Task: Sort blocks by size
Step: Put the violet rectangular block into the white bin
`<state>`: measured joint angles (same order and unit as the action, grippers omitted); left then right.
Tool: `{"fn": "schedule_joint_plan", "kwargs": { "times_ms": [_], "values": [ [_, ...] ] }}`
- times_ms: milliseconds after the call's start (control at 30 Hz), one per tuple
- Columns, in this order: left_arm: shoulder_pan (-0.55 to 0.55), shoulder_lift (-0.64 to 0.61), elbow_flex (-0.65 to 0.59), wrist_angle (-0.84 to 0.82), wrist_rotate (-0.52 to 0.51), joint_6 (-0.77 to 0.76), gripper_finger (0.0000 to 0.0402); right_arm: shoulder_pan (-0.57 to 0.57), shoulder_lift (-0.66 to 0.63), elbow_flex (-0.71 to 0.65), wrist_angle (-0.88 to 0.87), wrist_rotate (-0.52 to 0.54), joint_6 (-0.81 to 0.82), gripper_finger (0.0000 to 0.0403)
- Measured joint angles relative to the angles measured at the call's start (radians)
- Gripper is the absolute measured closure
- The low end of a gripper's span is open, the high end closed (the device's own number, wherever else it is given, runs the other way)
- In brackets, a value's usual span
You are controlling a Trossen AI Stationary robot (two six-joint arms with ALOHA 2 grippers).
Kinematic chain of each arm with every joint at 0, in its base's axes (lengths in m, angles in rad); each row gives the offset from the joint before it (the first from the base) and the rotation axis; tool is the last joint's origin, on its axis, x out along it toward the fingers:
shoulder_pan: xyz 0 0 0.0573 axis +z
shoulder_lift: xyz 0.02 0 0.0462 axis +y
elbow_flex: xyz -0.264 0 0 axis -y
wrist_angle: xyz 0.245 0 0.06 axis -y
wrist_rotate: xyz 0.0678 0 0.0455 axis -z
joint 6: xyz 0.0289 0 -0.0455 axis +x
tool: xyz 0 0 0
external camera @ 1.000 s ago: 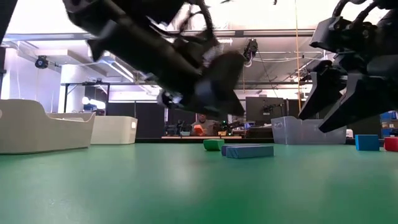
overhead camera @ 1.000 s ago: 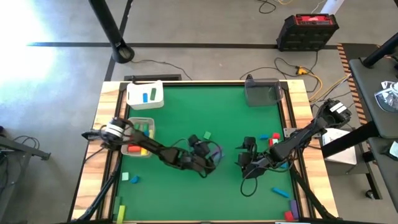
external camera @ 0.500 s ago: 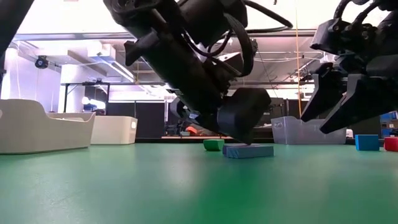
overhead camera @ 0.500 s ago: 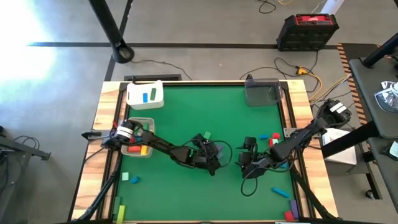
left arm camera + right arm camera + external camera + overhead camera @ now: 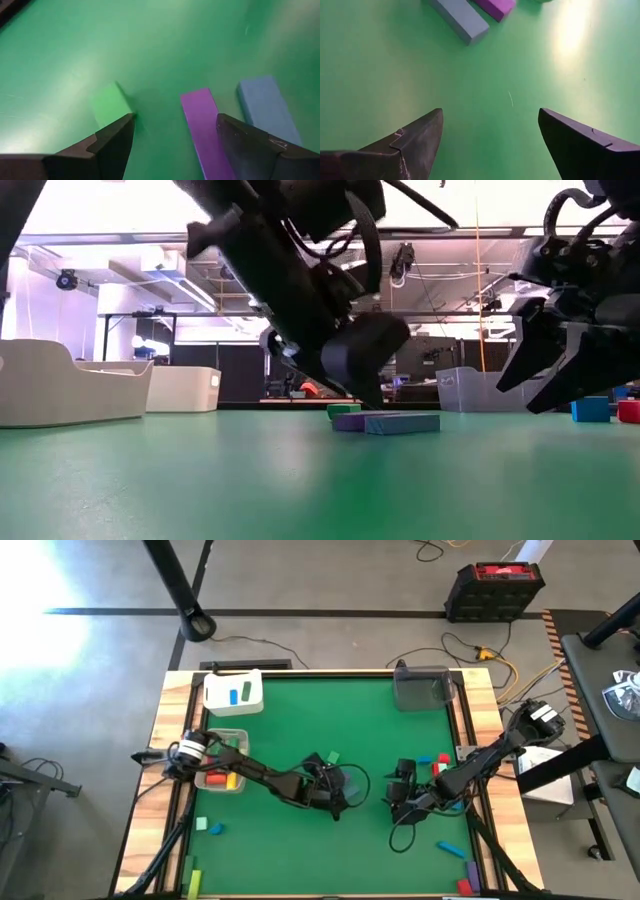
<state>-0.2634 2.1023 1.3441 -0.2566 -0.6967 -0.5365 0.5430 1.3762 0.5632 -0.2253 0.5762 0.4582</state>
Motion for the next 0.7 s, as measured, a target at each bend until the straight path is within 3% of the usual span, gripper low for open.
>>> {"fn": "schedule_joint_plan", "kwargs": {
  "times_ms": [333, 700],
  "values": [
    [-0.008, -0.016, -0.026, 0.035, 0.035, -0.008, 0.0135, 0.0, 0.0, -0.005, 0.073, 0.0, -0.012, 0.0081],
    [0.004, -0.015, -0.26, 0.438, 0.083, -0.074, 0.0145, 0.0, 0.0, -0.008, 0.094, 0.0, -0.012, 0.009]
  ]
}}
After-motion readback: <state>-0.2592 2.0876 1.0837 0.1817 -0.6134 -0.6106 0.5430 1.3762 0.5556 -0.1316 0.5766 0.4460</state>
